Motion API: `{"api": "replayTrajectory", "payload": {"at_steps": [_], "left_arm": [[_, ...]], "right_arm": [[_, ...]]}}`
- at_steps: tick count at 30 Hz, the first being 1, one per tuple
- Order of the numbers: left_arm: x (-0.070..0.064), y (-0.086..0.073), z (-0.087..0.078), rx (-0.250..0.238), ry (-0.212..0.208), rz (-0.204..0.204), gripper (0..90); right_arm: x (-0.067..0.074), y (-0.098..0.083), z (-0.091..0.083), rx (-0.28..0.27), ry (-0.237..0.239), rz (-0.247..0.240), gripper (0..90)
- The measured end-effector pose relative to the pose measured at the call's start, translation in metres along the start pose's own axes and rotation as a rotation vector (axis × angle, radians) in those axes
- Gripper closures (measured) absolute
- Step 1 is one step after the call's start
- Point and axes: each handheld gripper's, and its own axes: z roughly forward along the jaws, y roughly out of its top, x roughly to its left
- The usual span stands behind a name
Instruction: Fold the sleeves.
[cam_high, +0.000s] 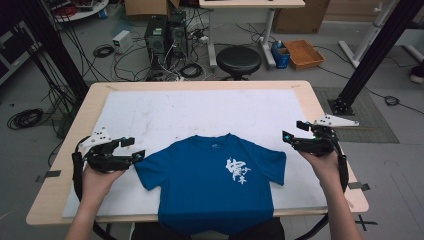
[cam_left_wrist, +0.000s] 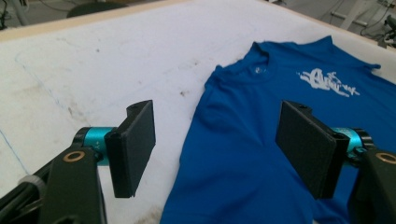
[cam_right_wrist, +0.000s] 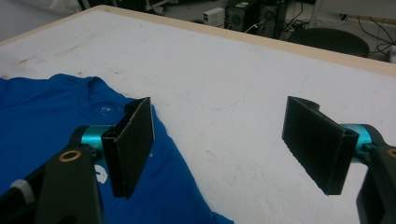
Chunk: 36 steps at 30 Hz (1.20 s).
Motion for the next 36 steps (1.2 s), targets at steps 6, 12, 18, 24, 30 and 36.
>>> {"api": "replayTrajectory", "payload": {"at_steps": [6, 12, 18, 24, 30, 36], "left_arm": [[0.008, -0.015, -0.001, 0.034, -0.012, -0.016, 28.8], [0.013, -0.020, -0.002, 0.020, -0.010, -0.058, 28.8], [0.010, -0.018, -0.001, 0.015, 0.037, -0.065, 28.9], [0.013, -0.021, 0.002, 0.070, 0.049, -0.079, 28.9], [0.022, -0.029, 0.004, 0.126, 0.044, -0.135, 38.8], [0.025, -0.035, 0.007, 0.165, 0.084, -0.170, 47.5]], "right_arm": [[0.001, 0.000, 0.000, 0.000, -0.004, -0.004, 25.1], [-0.001, -0.001, 0.001, 0.001, -0.003, -0.004, 25.2], [0.000, -0.001, 0.001, 0.002, -0.002, -0.006, 25.2], [0.000, 0.000, 0.000, -0.003, -0.003, -0.009, 25.2], [0.001, -0.001, 0.000, 0.000, 0.000, -0.028, 31.4], [0.002, -0.001, 0.001, 0.008, 0.001, -0.041, 32.8]]}}
